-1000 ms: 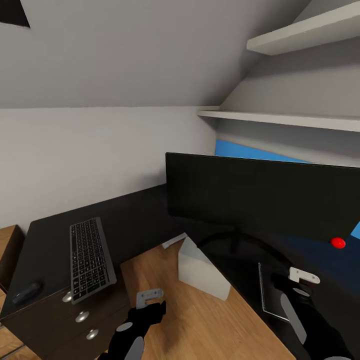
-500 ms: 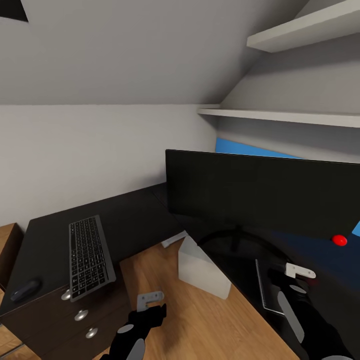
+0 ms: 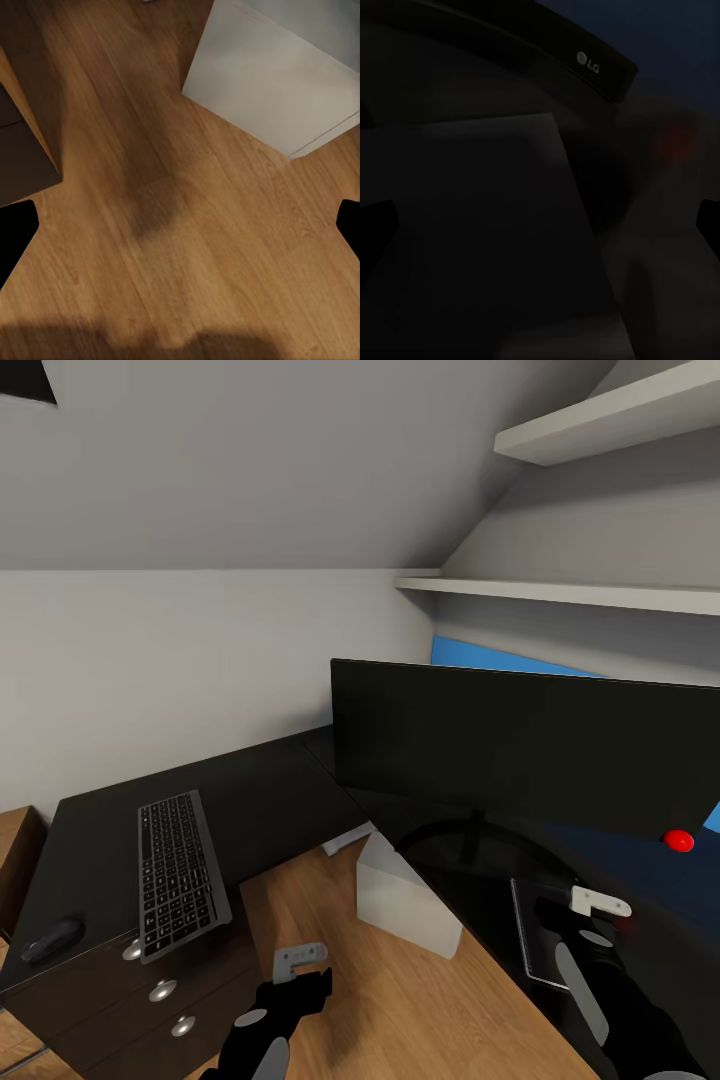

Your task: In the bedroom, organize the workspace by keeping the computer under the desk, ensuring the monitor is on the desk, placing the keyboard on the desk next to the monitor, placing the mouse on the desk next to the keyboard, moving the folder from the swivel chair onto the desk next to the mouse, stacking the notebook on top of the folder with the pen on top of the notebook, and positioning the swivel chair next to the desk.

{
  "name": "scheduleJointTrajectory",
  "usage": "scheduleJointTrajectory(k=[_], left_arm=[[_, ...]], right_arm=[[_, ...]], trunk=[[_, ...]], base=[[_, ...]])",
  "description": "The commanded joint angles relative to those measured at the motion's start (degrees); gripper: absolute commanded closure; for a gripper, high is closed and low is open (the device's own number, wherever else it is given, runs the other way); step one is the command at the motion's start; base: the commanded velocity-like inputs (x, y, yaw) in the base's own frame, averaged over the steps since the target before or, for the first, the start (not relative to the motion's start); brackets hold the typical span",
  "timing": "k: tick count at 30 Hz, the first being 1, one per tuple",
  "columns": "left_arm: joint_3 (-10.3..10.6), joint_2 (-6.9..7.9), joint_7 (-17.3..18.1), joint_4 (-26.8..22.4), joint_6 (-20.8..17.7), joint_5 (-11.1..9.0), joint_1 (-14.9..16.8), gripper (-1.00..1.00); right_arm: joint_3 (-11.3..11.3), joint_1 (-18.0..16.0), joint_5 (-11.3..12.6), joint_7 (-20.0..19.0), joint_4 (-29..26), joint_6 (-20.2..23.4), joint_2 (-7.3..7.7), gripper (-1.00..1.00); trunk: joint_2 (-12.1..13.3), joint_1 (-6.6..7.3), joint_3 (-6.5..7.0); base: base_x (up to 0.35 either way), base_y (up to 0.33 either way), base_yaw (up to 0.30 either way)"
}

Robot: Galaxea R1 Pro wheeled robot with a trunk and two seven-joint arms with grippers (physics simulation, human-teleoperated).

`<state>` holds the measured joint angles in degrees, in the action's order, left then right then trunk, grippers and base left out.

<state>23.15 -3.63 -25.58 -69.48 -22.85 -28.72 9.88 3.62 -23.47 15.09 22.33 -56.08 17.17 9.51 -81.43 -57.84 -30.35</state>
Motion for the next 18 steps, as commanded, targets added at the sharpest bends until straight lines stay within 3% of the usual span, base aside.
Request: scheduleJointTrajectory(k=[1, 7, 12, 18], left_arm=[[0.1, 0.04, -0.5, -0.1, -0.1, -0.5, 0.1, -1.00], [0.1, 0.10, -0.4, 0.0, -0.1, -0.5, 0.1, -1.00], [0.1, 0.11, -0.4, 0.0, -0.1, -0.5, 0.1, -1.00], [0.1, 0.11, -0.4, 0.0, -0.1, -0.5, 0.1, -1.00]], right_arm=[[-0.1, 0.0, 1.1, 0.2, 2.1, 0.2, 0.03, -1.00], [-0.1, 0.0, 1.1, 0.2, 2.1, 0.1, -0.01, -1.00], [-0.1, 0.0, 1.1, 0.2, 2.1, 0.1, -0.02, -1.00], [-0.2, 0.0, 1.1, 0.2, 2.1, 0.1, -0.02, -1.00]], trunk=[[0.0, 0.00, -0.07], [0.0, 0.00, -0.07], [0.0, 0.00, -0.07], [0.0, 0.00, -0.07]], base=[[0.000, 0.000, 0.000], [-0.007, 0.000, 0.000], [-0.205, 0.000, 0.000], [-0.052, 0.000, 0.000]])
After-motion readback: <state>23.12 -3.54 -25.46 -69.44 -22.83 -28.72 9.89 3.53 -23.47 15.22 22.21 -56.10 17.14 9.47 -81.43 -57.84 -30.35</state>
